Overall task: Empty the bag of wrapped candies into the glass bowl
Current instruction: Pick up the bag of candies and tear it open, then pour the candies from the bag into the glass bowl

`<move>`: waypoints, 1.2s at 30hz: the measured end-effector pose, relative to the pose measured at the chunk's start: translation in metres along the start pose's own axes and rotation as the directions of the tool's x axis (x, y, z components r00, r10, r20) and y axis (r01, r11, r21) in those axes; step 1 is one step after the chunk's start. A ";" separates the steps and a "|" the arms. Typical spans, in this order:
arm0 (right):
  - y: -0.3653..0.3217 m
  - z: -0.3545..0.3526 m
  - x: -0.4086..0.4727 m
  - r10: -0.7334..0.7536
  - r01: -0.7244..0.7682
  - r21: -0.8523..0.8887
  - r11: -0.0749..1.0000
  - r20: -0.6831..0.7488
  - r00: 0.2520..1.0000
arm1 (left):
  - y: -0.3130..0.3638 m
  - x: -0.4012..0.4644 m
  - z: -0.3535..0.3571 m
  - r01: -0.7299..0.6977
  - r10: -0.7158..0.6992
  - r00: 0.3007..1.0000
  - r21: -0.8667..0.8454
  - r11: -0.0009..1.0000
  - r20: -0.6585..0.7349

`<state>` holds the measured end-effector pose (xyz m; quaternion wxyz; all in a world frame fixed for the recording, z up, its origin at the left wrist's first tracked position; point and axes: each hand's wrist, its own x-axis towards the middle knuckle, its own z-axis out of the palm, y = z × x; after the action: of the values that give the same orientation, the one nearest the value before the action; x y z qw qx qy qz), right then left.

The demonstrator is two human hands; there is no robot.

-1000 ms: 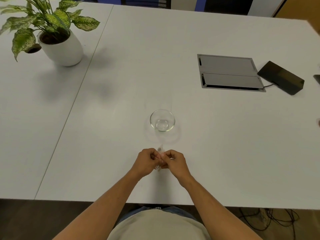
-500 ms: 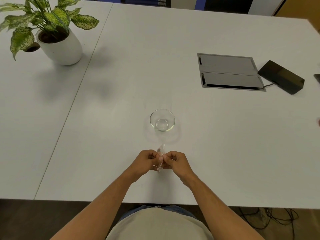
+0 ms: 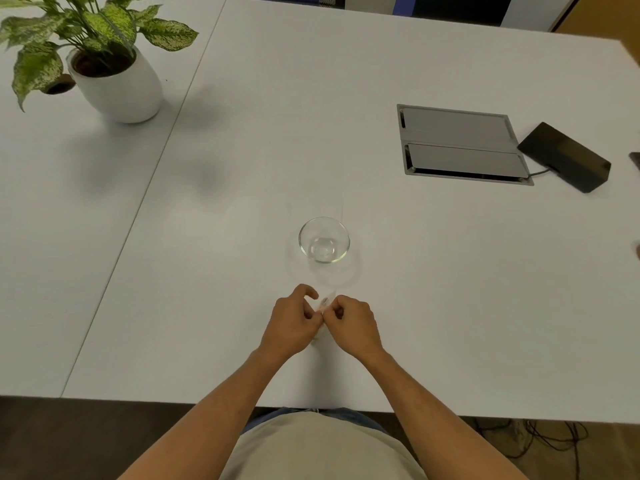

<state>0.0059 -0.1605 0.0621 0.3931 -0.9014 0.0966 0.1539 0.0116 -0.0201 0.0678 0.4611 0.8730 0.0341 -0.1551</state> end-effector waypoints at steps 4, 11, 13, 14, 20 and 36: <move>-0.003 -0.003 0.000 -0.002 -0.002 -0.083 0.997 -0.043 0.999 | 0.003 0.002 -0.003 -0.009 0.025 0.988 0.106 0.994 -0.151; 0.009 -0.021 0.004 0.053 -0.053 0.011 0.999 -0.035 0.998 | 0.013 0.009 -0.022 -0.047 0.101 0.973 0.251 0.967 -0.208; 0.012 -0.026 0.006 0.054 -0.052 0.117 0.992 -0.017 0.998 | 0.019 0.009 -0.023 -0.076 0.132 0.968 0.250 0.965 -0.215; 0.013 -0.030 0.007 0.051 -0.051 0.195 0.979 0.006 0.999 | 0.023 0.010 -0.024 -0.090 0.146 0.964 0.243 0.966 -0.221; 0.032 -0.032 0.008 0.263 -0.324 0.783 0.532 0.211 0.941 | 0.052 0.010 -0.023 -0.204 0.226 0.958 0.134 0.970 -0.176; 0.048 -0.027 0.038 0.140 -0.301 0.952 -0.050 0.305 0.942 | 0.074 0.056 -0.036 0.009 -0.003 1.000 -0.455 0.891 0.014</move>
<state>0.0328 -0.2142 0.0335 0.8877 -0.3170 0.2973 0.1519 0.0885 -0.0378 0.1292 0.6523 0.7398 0.0693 -0.1498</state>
